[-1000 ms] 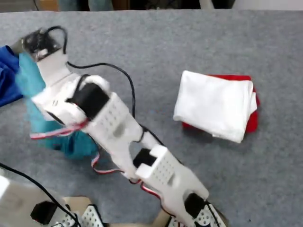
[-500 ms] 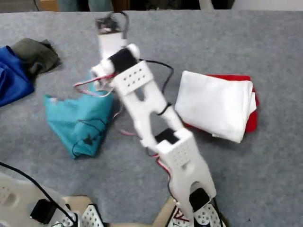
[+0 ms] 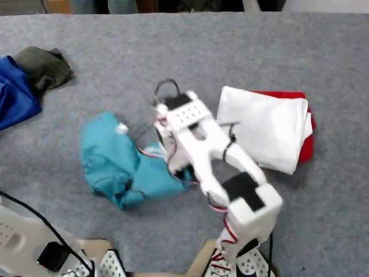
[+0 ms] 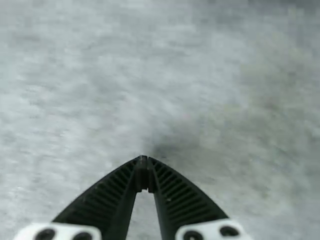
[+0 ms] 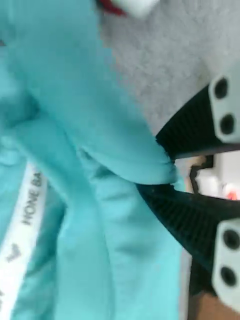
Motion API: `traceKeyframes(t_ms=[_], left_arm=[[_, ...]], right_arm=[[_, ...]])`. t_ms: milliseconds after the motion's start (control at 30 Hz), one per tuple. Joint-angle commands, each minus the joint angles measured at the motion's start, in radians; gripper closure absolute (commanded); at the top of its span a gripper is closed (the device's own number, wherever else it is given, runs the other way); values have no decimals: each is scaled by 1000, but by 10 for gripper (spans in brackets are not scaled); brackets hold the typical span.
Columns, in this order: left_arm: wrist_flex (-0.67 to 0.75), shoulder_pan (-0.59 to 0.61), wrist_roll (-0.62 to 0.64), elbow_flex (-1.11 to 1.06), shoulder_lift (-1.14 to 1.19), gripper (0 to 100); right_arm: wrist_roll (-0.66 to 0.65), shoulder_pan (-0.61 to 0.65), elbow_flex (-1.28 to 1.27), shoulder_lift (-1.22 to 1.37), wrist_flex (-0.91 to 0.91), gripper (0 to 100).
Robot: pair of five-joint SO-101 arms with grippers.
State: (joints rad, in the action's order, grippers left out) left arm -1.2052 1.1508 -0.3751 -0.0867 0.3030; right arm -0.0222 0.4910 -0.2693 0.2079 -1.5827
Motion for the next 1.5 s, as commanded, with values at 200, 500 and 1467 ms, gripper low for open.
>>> traceKeyframes(t_ms=[200,500,1467], left_arm=[[-133,-202,0,39,-15,971],[-221,-418,110,44,-17,971],[-219,-452,80,48,-17,968]], right_arm=[[-163,-28,10,-328,-132,668],[-38,81,337,-110,107,786],[-155,101,128,-240,-114,980]])
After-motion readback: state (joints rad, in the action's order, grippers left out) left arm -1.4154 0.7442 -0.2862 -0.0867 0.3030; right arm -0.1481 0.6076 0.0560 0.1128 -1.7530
